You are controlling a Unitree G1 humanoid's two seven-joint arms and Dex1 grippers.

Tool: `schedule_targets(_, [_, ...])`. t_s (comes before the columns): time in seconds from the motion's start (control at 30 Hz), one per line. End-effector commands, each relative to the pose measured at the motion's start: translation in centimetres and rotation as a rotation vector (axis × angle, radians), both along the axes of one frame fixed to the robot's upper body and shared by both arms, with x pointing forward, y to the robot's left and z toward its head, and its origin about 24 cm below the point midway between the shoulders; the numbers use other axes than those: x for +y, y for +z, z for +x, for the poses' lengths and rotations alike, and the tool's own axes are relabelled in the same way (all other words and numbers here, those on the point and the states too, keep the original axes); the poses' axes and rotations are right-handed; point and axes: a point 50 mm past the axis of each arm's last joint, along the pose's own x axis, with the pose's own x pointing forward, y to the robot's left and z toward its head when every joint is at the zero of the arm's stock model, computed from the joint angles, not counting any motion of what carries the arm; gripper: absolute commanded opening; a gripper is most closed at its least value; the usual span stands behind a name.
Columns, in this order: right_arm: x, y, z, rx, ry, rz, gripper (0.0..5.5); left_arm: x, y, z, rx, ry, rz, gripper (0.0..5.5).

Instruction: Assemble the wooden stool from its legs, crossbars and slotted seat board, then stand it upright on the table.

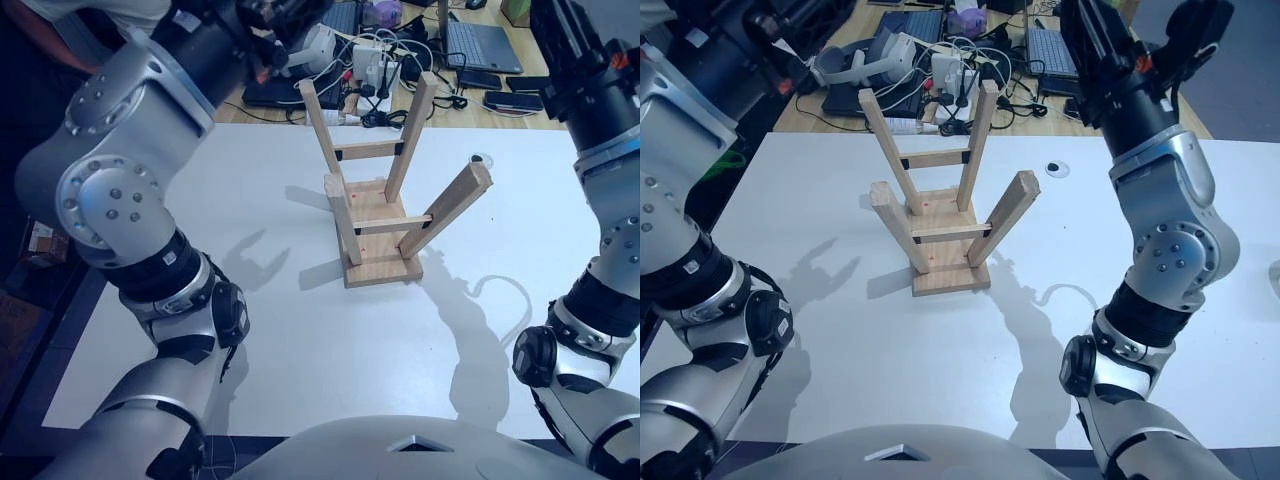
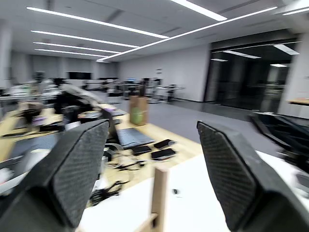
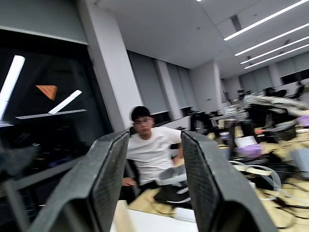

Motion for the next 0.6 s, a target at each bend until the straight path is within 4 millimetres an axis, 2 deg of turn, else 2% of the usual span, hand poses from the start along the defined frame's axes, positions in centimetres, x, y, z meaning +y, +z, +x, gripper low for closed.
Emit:
schedule_targets(0.03, [1.1,-1.2,-0.9,0.059,0.095,-0.046,2.03,-1.1,-3.8,-0.6,0.137,-0.068,0.136,3.37])
schedule_targets(0.07, [1.4,-2.3,-1.1,0.106,0.117,-0.075,2.03,-1.4,-5.3,-0.6,0.188,-0.066,0.181,3.37])
schedule_targets(0.17, [2.5,-7.4,-2.0,0.309,0.161,-0.204,2.03,-2.1,-10.1,-0.8,0.348,-0.053,0.291,3.37])
schedule_targets(0.23, [3.0,-10.0,-2.8,0.411,0.188,-0.276,2.03,-2.6,-12.3,-1.0,0.408,-0.055,0.327,3.37])
schedule_targets(0.27, [3.0,-10.5,-3.0,0.431,0.191,-0.297,2.03,-2.8,-12.8,-1.1,0.417,-0.056,0.335,3.37])
schedule_targets(0.33, [3.1,-10.9,-3.1,0.438,0.186,-0.311,2.03,-3.2,-12.8,-1.1,0.407,-0.056,0.322,3.37])
schedule_targets(0.4, [2.9,-10.7,-2.8,0.422,0.171,-0.313,2.03,-3.3,-11.9,-0.4,0.369,-0.028,0.284,3.37])
schedule_targets(0.5, [2.9,-9.7,-2.3,0.370,0.150,-0.291,2.03,-3.2,-9.6,0.7,0.299,0.013,0.171,3.37])
schedule_targets(0.6, [2.7,-8.6,-1.8,0.314,0.131,-0.246,2.03,-3.3,-7.6,0.9,0.252,0.001,0.066,3.37])
